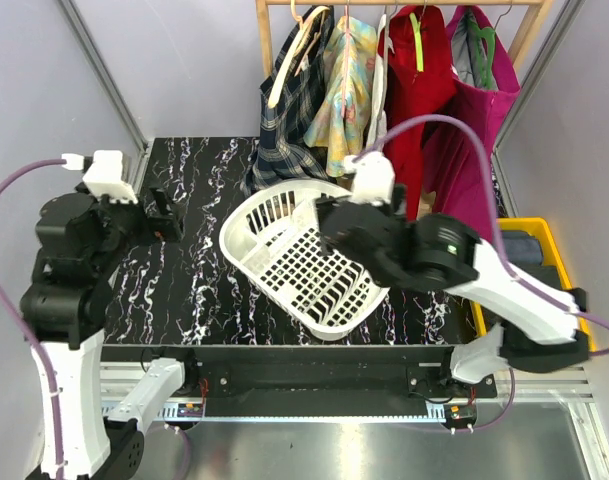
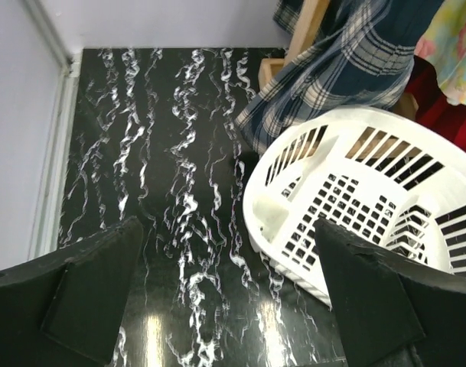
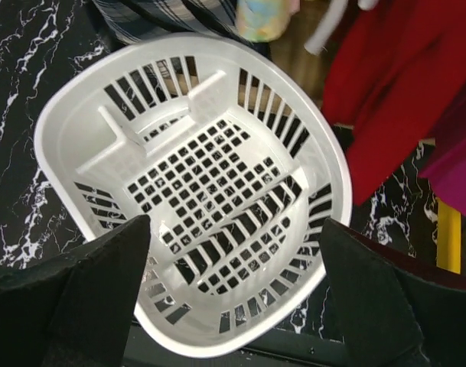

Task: Remove the skirt from the hanger

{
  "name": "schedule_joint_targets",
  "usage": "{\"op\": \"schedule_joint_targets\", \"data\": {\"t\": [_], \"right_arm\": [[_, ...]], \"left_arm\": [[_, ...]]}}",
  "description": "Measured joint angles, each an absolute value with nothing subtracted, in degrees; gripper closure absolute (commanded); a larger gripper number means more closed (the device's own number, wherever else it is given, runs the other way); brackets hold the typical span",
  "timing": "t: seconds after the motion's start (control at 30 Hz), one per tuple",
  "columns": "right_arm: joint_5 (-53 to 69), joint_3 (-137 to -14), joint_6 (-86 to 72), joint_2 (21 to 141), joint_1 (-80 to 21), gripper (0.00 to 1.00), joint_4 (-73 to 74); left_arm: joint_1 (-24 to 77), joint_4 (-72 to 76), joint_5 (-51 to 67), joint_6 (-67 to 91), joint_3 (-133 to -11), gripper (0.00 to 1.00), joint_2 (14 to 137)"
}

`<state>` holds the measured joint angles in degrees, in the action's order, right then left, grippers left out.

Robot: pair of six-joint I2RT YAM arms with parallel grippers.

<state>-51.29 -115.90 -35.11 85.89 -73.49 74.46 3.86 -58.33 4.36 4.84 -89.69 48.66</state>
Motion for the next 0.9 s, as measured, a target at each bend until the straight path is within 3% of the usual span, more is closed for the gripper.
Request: {"op": "schedule_joint_targets", "data": {"t": [0.17,0.37,0.9], "right_arm": [[-51.31,-98.15,-42.28,73.17,-73.49,0.05,70.30],[-47.51,-84.73,-51.22,67.59,-73.49,0.09,67.00],[-46.37,-73.41,-80.84,63.55,-73.49,0.12,75.77]], "left_arm": [[3.86,-52.10,9.17,3.25,-82.28,0.01,52.21],[4.86,-41.63,12.67,1.91,-78.63,0.01,64.23],[10.00,-28.51,14.13,-5.10,-63.79,0.01,73.10]]}}
